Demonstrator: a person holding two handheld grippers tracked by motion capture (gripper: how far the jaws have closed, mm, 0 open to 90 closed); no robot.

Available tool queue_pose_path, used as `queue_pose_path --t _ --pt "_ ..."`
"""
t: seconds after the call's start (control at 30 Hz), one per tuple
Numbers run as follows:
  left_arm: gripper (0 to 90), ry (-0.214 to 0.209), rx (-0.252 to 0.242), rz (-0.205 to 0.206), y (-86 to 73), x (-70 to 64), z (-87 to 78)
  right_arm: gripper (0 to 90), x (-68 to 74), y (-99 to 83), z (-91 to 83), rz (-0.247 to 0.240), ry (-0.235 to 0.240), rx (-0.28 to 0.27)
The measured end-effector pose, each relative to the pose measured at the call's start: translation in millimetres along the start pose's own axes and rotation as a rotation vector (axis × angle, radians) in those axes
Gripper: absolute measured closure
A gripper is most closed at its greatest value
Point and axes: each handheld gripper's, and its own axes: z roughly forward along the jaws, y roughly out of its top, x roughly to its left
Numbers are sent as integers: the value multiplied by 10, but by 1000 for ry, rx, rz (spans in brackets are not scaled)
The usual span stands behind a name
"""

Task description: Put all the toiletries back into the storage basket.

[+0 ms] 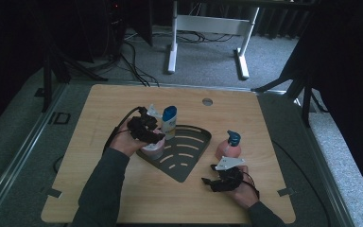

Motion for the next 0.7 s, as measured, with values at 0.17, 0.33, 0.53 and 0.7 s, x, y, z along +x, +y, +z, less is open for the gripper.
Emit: queue_pose_path --t 0.17,0.33,0.53,0.7 --pt "539 -20 -2 18 -80 -117 30 357 -5 7 -4 4 -2 4" --pt "558 -37 -17 17 -170 -204 95 420 -11 20 -44 9 -3 -2" --pt "548 -46 -54 -3 -282 -291 199 567 -23 50 -151 5 13 -24" --pt "554 -63 -52 17 -333 -404 288 599 -20 84 -232 4 9 -35"
